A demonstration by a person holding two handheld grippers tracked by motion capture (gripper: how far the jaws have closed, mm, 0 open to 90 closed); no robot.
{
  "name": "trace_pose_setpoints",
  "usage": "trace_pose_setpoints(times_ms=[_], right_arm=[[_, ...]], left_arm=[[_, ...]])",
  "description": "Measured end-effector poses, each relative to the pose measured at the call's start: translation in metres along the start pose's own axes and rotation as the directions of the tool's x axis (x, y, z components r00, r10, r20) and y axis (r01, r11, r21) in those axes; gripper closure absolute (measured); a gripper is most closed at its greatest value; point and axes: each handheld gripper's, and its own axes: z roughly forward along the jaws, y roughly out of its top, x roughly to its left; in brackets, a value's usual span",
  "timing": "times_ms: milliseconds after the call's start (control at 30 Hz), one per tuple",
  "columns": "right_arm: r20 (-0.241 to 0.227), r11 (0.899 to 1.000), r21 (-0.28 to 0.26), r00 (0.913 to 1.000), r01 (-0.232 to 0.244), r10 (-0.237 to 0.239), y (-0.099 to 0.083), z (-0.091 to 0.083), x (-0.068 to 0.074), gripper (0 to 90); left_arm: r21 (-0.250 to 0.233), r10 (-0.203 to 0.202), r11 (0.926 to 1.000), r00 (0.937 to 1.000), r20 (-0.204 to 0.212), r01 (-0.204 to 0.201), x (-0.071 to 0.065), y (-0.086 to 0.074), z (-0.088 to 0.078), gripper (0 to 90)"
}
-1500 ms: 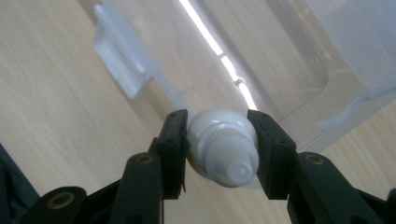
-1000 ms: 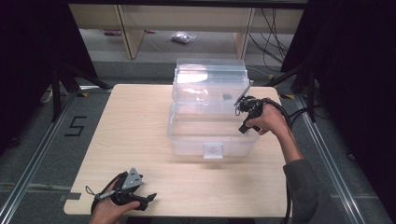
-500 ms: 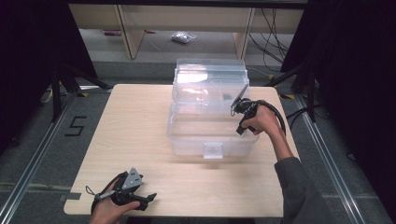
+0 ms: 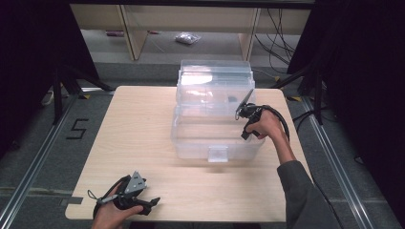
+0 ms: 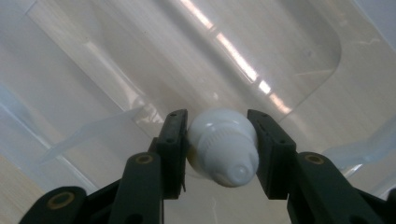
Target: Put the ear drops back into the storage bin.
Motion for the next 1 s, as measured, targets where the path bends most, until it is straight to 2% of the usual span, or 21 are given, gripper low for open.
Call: trace_pose_setpoints(times_ms=[33,67,133,167,200,233,267,300,367,400,433,567,600,633,700,767,800,867,900,933,1000], right_arm=[[-0.011,1.000,-0.006,0.9998,-0.019,0.019,-0.001,0.002,0.001,60.1],[-0.011,0.999,0.011,0.9990,-0.043,0.043,0.000,0.002,0.003,60.1],[-0.018,0.999,0.018,0.9990,-0.041,0.041,0.002,0.005,0.003,60.1],[-0.018,0.999,0.012,0.9988,-0.045,0.045,0.002,0.006,0.003,60.1],[-0.029,1.000,0.006,0.9992,-0.027,0.028,0.002,0.008,0.001,60.1],[-0.042,0.997,0.018,0.9966,-0.070,0.071,0.003,0.008,0.004,60.1],[-0.035,0.999,0.015,0.9981,-0.049,0.050,0.003,0.011,0.003,60.1],[-0.038,0.997,0.025,0.9966,-0.072,0.073,0.003,0.011,0.004,60.1],[-0.039,0.999,0.007,0.9983,-0.042,0.043,0.003,0.014,0.001,60.1],[-0.043,0.997,0.021,0.9967,-0.068,0.069,0.003,0.015,0.003,60.1],[-0.045,0.998,0.017,0.9968,-0.066,0.066,0.003,0.016,0.003,60.1],[-0.042,0.996,0.031,0.9956,-0.082,0.083,0.003,0.020,0.005,60.1],[-0.045,0.996,0.031,0.9958,-0.078,0.080,0.003,0.021,0.005,60.1],[-0.039,0.999,0.024,0.9982,-0.046,0.046,0.003,0.022,0.002,60.1],[-0.049,0.997,0.032,0.9960,-0.073,0.075,0.004,0.021,0.006,60.1],[-0.043,0.999,0.024,0.9987,-0.028,0.029,0.004,0.024,0.002,60.1],[-0.041,0.997,0.044,0.9970,-0.063,0.065,0.005,0.024,0.005,60.1],[-0.044,0.999,0.028,0.9983,-0.036,0.038,0.004,0.027,0.002,60.1],[-0.038,0.998,0.038,0.9979,-0.052,0.053,0.005,0.027,0.003,60.1],[-0.059,0.997,0.046,0.9958,-0.067,0.070,0.006,0.027,0.004,60.1],[-0.059,0.999,0.025,0.9980,-0.020,0.021,0.005,0.031,0.002,60.1]], left_arm=[[0.005,0.005,1.0000,1.0000,-0.001,-0.005,0.001,0.000,0.000,17.3],[0.000,0.001,1.0000,1.0000,0.000,-0.001,0.000,0.000,0.000,17.3],[0.002,0.006,1.0000,1.0000,-0.002,-0.006,0.001,0.000,-0.001,17.3],[0.000,-0.012,0.9999,0.9999,-0.001,0.012,0.000,0.000,0.000,17.3],[-0.007,-0.019,0.9998,0.9998,-0.001,0.019,0.000,0.000,0.000,17.3],[-0.007,-0.011,0.9999,0.9999,-0.002,0.011,0.000,0.000,-0.001,17.3],[-0.002,0.002,1.0000,1.0000,-0.003,-0.002,0.000,0.000,-0.001,17.3],[-0.006,-0.003,1.0000,1.0000,0.000,0.003,0.000,0.000,-0.001,17.4],[-0.005,-0.016,0.9999,0.9999,-0.001,0.016,0.000,0.000,0.000,17.4],[-0.003,-0.012,0.9999,0.9999,-0.002,0.012,0.000,0.000,0.000,17.3],[-0.005,0.003,1.0000,1.0000,0.000,-0.003,0.001,0.000,-0.001,17.3],[-0.002,-0.001,1.0000,1.0000,0.000,0.001,0.000,0.000,0.000,17.3],[0.000,0.002,1.0000,1.0000,0.006,-0.002,0.000,0.000,-0.001,17.3],[0.012,0.019,0.9997,0.9998,0.003,-0.019,0.002,0.000,-0.002,17.3],[-0.003,-0.012,0.9999,0.9999,-0.002,0.012,0.000,0.000,0.000,17.4],[-0.003,0.001,1.0000,1.0000,0.000,-0.001,0.000,0.000,-0.001,17.3],[-0.004,0.000,1.0000,1.0000,0.000,0.000,0.000,0.000,0.000,17.4],[-0.007,-0.018,0.9998,0.9998,0.002,0.018,0.000,0.000,0.000,17.3],[-0.004,-0.013,0.9999,0.9999,-0.002,0.013,0.000,0.000,0.000,17.4],[-0.005,-0.004,1.0000,1.0000,0.000,0.004,0.000,0.000,-0.001,17.4],[-0.005,-0.003,1.0000,1.0000,-0.002,0.003,0.000,0.000,-0.001,17.3]])
